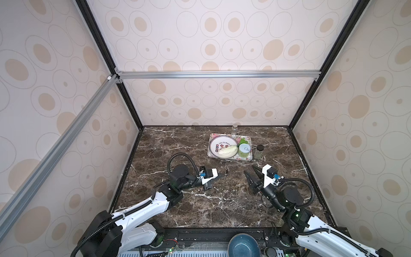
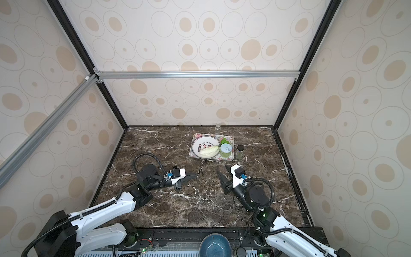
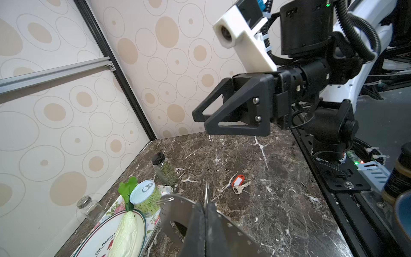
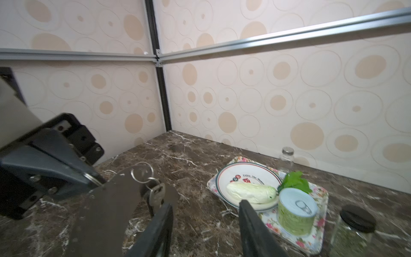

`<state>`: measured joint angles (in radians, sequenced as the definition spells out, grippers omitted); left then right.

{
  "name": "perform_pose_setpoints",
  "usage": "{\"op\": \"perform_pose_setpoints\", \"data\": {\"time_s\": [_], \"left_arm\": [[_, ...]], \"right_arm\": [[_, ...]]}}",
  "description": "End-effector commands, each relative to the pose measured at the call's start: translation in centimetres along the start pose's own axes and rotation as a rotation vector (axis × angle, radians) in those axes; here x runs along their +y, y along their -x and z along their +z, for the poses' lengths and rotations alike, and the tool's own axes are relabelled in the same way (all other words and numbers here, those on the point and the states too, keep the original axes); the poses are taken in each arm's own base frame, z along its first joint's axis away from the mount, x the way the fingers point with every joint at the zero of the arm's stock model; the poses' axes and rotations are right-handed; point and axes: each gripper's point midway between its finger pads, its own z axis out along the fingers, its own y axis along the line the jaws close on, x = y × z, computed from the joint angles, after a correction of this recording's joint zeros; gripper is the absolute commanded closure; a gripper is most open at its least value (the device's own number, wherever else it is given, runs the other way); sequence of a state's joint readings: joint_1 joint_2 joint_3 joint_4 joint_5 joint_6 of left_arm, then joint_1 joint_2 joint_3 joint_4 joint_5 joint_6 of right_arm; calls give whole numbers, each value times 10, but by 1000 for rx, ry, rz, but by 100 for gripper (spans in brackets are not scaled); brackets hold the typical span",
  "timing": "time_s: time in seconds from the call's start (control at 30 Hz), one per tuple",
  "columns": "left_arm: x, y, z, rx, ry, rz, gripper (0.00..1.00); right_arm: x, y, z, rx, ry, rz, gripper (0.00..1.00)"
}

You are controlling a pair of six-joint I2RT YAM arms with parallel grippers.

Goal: Attach keys to a key ring
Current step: Pass the keyring.

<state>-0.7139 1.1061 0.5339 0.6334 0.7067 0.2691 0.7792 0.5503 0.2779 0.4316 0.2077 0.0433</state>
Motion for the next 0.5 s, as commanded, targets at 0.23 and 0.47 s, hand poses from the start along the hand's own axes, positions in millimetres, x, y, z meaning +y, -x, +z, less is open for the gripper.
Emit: {"op": "perform_pose_setpoints", "data": {"time_s": [0.23, 0.47], "left_arm": [[15, 19, 1, -37, 72, 65, 100], [23, 17, 2, -21, 111, 36, 100]], "right_arm": [[-31, -41, 15, 235, -209, 12, 50], [-31, -56, 23, 305, -228, 19, 54]]}}
